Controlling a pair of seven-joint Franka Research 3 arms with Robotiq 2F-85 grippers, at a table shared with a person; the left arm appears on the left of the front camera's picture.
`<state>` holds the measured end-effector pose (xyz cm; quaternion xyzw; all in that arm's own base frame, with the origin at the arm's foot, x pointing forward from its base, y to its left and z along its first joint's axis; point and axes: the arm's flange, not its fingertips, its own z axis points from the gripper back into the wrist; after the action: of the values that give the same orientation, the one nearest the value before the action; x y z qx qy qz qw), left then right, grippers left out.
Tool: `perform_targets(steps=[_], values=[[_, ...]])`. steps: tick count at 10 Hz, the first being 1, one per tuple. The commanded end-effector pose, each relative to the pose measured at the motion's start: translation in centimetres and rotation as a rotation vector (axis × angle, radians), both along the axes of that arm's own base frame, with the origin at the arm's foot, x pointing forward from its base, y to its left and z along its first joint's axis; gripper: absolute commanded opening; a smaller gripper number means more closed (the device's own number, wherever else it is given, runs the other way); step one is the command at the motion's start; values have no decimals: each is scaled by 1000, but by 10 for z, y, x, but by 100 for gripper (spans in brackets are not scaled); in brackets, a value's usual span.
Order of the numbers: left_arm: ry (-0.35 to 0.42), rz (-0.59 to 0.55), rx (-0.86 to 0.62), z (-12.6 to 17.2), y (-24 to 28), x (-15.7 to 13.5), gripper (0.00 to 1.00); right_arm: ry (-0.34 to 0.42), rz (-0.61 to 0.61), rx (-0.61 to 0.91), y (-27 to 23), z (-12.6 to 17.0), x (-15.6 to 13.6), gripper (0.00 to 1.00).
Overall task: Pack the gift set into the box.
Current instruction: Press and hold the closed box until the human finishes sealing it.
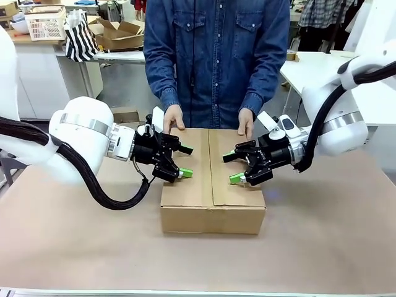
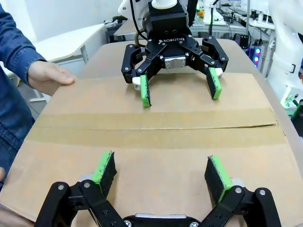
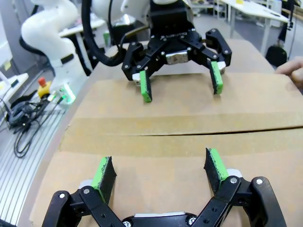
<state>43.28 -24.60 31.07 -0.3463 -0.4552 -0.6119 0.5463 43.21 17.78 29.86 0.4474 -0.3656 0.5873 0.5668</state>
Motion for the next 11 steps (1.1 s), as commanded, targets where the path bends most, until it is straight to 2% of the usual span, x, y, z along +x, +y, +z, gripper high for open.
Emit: perform_targets(steps=[1,11], values=[[-12,-3,2,-3,2,0,100,-3,0,-4,0,0,0,100],[-12,-3,2,-3,2,0,100,-3,0,-4,0,0,0,100]])
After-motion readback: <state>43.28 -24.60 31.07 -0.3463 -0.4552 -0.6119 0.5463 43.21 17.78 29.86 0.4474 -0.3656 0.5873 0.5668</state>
